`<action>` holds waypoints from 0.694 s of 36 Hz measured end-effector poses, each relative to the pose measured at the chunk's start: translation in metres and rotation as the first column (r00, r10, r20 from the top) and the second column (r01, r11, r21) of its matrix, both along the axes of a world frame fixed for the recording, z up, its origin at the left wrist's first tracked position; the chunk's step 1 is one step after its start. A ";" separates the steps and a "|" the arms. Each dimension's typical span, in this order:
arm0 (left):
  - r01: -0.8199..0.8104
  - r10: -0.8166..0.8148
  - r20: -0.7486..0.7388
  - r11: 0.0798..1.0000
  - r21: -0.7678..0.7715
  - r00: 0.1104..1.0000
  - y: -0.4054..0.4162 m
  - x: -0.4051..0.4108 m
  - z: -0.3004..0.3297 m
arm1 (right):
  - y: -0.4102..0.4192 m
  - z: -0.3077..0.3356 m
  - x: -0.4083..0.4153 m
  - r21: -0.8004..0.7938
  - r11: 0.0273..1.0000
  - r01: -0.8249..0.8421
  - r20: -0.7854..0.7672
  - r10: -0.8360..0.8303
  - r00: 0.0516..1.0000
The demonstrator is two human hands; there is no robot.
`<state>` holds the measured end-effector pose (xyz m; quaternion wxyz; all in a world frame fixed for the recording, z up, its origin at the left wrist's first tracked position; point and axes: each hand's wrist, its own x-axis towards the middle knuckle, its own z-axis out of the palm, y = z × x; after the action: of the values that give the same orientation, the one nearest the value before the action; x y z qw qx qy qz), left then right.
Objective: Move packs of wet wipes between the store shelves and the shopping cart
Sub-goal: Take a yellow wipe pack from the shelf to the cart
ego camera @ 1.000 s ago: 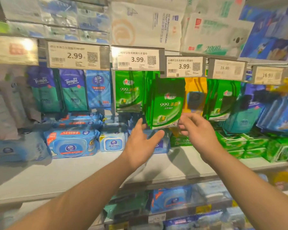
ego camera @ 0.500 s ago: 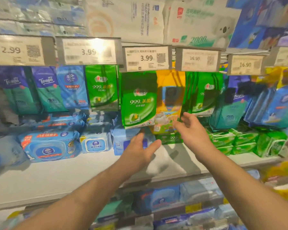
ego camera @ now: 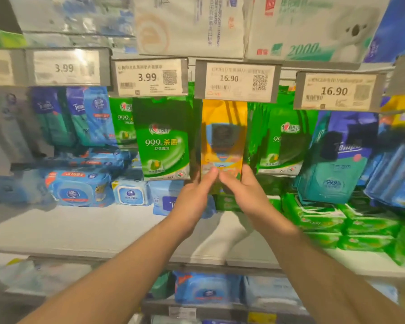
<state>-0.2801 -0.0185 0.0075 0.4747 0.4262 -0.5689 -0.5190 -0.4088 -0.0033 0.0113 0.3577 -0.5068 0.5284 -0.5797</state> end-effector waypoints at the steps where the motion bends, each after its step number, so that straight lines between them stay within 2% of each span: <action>1: -0.008 0.008 -0.001 1.000 -0.013 1.000 0.000 0.000 0.000 | -0.002 -0.002 0.000 -0.010 1.000 0.014 -0.006 -0.014 1.000; 7: 0.000 0.005 -0.187 1.000 0.028 0.982 0.000 -0.003 0.001 | -0.001 -0.004 0.003 -0.026 0.999 0.019 0.041 -0.018 0.999; 13: 0.068 -0.054 -0.285 0.997 0.039 0.957 0.009 -0.009 0.003 | 0.008 -0.001 0.001 -0.045 0.994 -0.095 0.241 0.103 0.965; 17: 0.074 -0.071 -0.283 0.997 -0.001 0.956 0.022 -0.009 0.007 | 0.023 0.007 0.001 -0.078 0.989 -0.126 0.316 0.144 0.938; 19: 0.139 -0.144 -0.259 0.990 -0.038 0.955 0.030 -0.003 0.012 | 0.031 0.011 0.000 -0.090 0.984 -0.154 0.318 0.174 0.932; 22: 0.221 -0.229 -0.209 0.973 -0.060 0.951 0.041 0.008 0.025 | 0.043 0.018 -0.004 -0.090 0.969 -0.230 0.317 0.246 0.916; 25: 0.225 -0.235 -0.201 0.972 -0.069 0.951 0.053 0.013 0.031 | 0.055 0.025 -0.006 -0.075 0.947 -0.312 0.364 0.317 0.876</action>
<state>-0.2669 0.0345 0.0389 0.4774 0.2897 -0.5737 -0.5992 -0.4147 0.0519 0.0366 0.5370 -0.4695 0.3575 -0.6028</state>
